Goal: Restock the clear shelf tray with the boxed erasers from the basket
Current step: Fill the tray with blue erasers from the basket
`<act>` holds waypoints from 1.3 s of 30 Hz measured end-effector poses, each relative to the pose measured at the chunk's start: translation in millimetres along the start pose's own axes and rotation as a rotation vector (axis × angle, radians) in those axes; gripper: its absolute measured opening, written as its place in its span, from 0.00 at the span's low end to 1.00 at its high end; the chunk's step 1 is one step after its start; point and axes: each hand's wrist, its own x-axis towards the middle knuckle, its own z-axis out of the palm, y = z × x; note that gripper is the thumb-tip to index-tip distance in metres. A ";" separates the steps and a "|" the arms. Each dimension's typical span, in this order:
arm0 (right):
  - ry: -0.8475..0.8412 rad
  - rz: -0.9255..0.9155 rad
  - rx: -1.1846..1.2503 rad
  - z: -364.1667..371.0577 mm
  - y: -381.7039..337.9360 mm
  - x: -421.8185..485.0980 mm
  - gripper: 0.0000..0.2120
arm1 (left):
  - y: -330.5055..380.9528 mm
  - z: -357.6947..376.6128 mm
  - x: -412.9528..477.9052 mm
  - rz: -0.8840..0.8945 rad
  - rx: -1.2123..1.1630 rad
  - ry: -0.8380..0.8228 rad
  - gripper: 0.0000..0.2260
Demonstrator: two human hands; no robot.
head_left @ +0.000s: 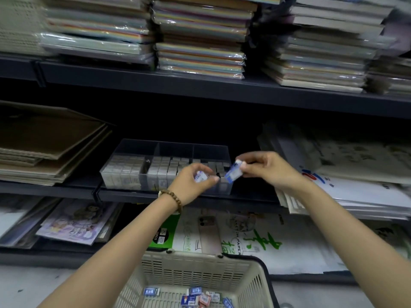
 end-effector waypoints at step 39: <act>-0.272 0.817 -0.541 62.3 -19.7 99.0 0.30 | -23.8 -58.5 -21.7 -0.006 -0.578 0.127 0.14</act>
